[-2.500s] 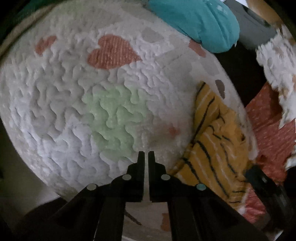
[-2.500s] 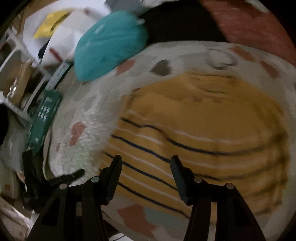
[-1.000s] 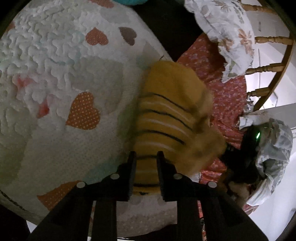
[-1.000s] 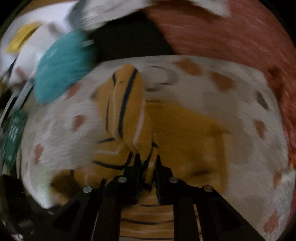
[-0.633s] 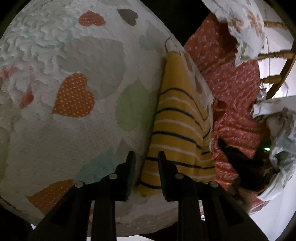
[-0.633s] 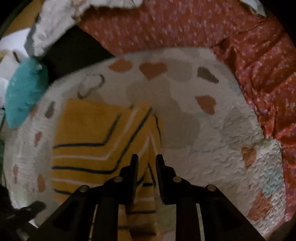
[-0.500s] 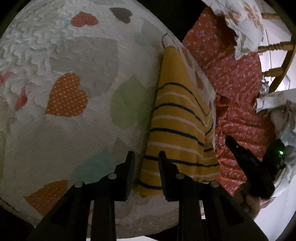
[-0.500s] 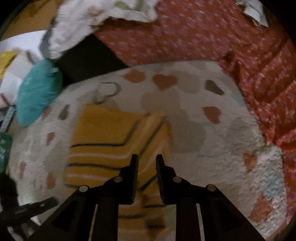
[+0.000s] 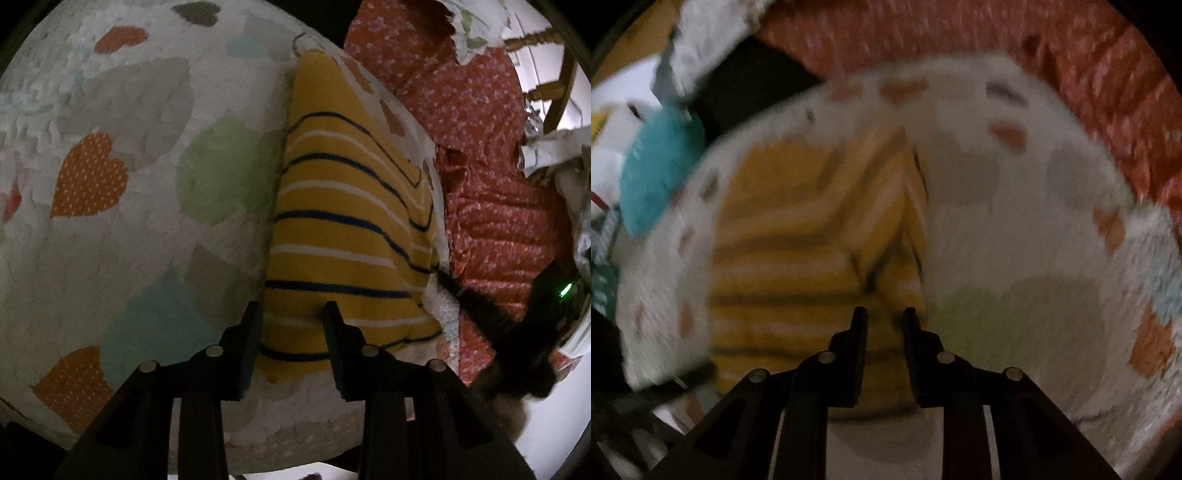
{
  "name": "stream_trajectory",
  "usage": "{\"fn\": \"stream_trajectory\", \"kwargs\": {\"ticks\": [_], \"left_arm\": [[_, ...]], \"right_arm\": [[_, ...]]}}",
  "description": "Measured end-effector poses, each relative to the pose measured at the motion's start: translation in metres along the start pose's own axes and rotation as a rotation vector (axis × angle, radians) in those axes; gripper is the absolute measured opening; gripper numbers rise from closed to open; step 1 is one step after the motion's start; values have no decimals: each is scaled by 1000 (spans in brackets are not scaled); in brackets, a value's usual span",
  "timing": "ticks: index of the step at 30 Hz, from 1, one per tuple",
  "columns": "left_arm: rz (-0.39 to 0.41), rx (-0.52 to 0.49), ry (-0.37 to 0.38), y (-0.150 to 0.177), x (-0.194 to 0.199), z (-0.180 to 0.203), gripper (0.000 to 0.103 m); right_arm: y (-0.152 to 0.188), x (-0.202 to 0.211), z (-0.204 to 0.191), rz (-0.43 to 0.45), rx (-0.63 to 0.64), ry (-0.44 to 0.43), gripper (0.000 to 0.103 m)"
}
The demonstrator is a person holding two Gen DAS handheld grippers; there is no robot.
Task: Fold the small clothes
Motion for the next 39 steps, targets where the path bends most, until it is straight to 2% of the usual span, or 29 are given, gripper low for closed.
{"fn": "stream_trajectory", "kwargs": {"ticks": [2,4,7,9,10,13,17,20,23,26,28,29,32,34,37,39], "left_arm": [[5,-20,-24,-1,0,6,32],[2,-36,-45,-1,-3,10,32],[-11,-56,-66,0,-5,11,34],[-12,-61,-75,-2,-7,14,37],[-13,-58,-77,-1,-5,12,38],[-13,-40,-83,1,0,5,39],[11,-34,-122,3,8,1,39],[102,-65,-222,8,24,8,39],[254,-125,-360,19,53,23,39],[376,-179,-474,39,83,40,39],[416,-184,-506,58,102,52,40],[436,-191,-514,70,112,60,41],[496,-242,-591,98,141,89,58],[550,-255,-631,113,164,109,79],[644,-233,-662,131,199,132,101],[677,-219,-655,140,219,144,102]], "right_arm": [[-21,3,-10,39,-2,-20,24],[-36,-5,-17,42,-15,-50,28],[-55,-46,-15,-38,-87,-78,39],[-56,-83,-2,-126,-165,-53,39],[-56,-91,7,-124,-211,-52,39],[-51,-77,21,-78,-282,-112,39],[-28,-40,27,-19,-209,-81,43],[6,-4,39,44,-166,-57,48],[44,22,49,93,-147,-50,51],[78,41,52,100,-158,-67,52],[92,48,51,98,-159,-83,52],[99,52,49,103,-150,-85,52],[118,65,37,132,-91,-60,53],[127,72,33,151,-77,-57,53],[141,88,29,194,-43,-51,54],[148,100,25,236,-7,-30,54]]}}
Point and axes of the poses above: each gripper's, at about its wrist camera, not at the fingertips, and x roughly against the way its jaws point, z to its right, y to its underside, the point moved 1 cm from there along -x, roughly the way its jaws point, and after that the axes turned 7 degrees about -x, right-handed, at the moved point
